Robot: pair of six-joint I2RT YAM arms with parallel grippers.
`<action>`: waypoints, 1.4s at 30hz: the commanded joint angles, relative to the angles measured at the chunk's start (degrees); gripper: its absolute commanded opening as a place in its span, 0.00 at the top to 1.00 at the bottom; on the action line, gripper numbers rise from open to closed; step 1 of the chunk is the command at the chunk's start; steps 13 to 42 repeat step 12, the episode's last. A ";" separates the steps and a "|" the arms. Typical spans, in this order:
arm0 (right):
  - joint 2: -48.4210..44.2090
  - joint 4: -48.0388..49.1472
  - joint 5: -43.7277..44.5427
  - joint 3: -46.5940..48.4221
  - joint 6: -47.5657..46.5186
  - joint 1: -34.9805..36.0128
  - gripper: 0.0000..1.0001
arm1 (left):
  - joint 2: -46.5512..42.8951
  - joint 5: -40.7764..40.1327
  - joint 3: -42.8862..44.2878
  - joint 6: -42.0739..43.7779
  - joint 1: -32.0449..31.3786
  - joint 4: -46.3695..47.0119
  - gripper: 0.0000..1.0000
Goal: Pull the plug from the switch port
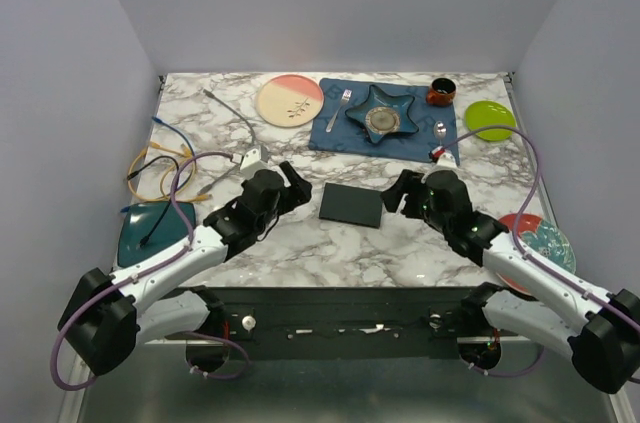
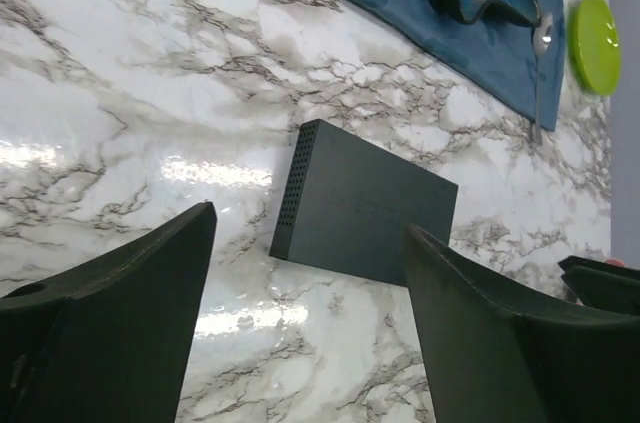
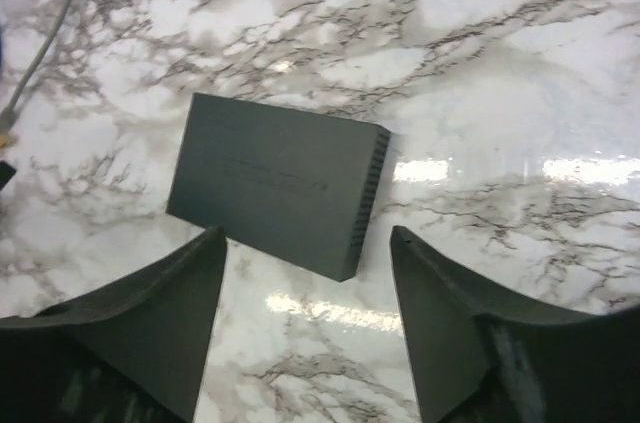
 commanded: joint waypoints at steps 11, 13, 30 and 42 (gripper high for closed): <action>1.36 -1.89 -4.50 4.27 -11.61 10.04 0.08 | -0.40 -7.38 3.51 -1.01 -1.17 -19.46 0.14; 0.49 -1.72 -4.85 4.18 -11.70 10.12 0.08 | -1.89 -6.94 3.07 0.73 -1.17 -18.68 0.13; 0.49 -1.72 -4.85 4.18 -11.70 10.12 0.08 | -1.89 -6.94 3.07 0.73 -1.17 -18.68 0.13; 0.49 -1.72 -4.85 4.18 -11.70 10.12 0.08 | -1.89 -6.94 3.07 0.73 -1.17 -18.68 0.13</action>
